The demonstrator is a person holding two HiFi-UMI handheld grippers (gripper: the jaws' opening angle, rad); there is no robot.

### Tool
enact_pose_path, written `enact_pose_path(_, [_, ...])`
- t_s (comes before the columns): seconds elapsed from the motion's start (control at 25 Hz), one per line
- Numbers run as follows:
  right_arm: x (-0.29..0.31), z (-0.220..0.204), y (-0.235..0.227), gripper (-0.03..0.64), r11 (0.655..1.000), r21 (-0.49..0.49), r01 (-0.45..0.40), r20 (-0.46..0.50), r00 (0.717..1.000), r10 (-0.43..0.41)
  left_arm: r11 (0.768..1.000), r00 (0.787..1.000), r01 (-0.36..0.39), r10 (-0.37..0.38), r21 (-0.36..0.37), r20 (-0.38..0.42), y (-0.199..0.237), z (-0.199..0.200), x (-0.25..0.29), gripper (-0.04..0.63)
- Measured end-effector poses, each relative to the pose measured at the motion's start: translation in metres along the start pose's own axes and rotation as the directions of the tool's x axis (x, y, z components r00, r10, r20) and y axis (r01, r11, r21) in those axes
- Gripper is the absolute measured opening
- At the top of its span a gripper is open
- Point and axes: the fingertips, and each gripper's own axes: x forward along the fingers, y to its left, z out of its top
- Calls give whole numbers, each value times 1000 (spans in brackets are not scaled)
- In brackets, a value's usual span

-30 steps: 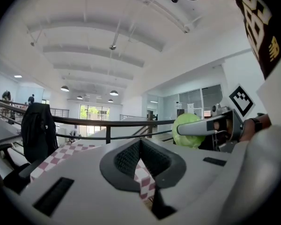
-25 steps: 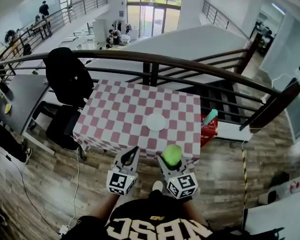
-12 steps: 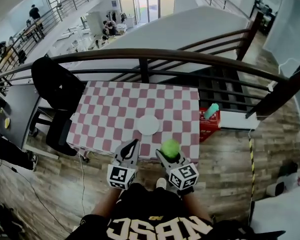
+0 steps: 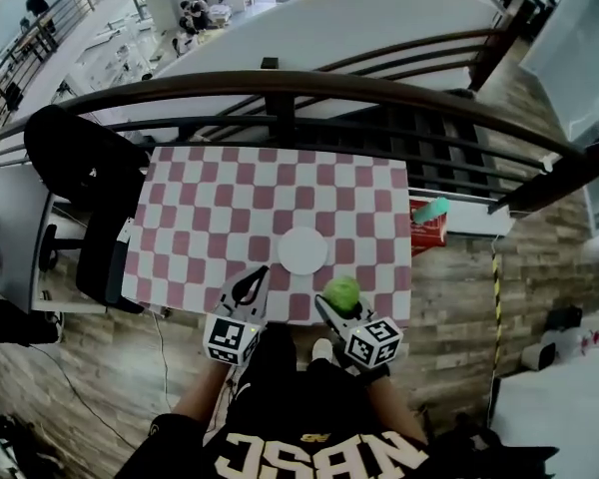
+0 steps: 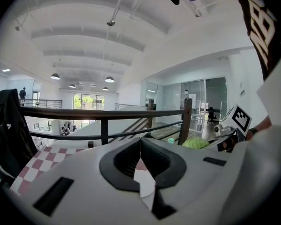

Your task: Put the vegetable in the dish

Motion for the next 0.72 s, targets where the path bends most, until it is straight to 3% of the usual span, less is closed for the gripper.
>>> enact_pose_path(0.4, [76,6,-33,192,989,139,-41,-46,998,48,986,980,164,-165,-20,-108,51,-32,59,22])
enact_pose_path(0.72, [119,12,-59,192,957,264,-124,-53,988,143,960,938,281,-275,-2,-209,68,-60,101,31])
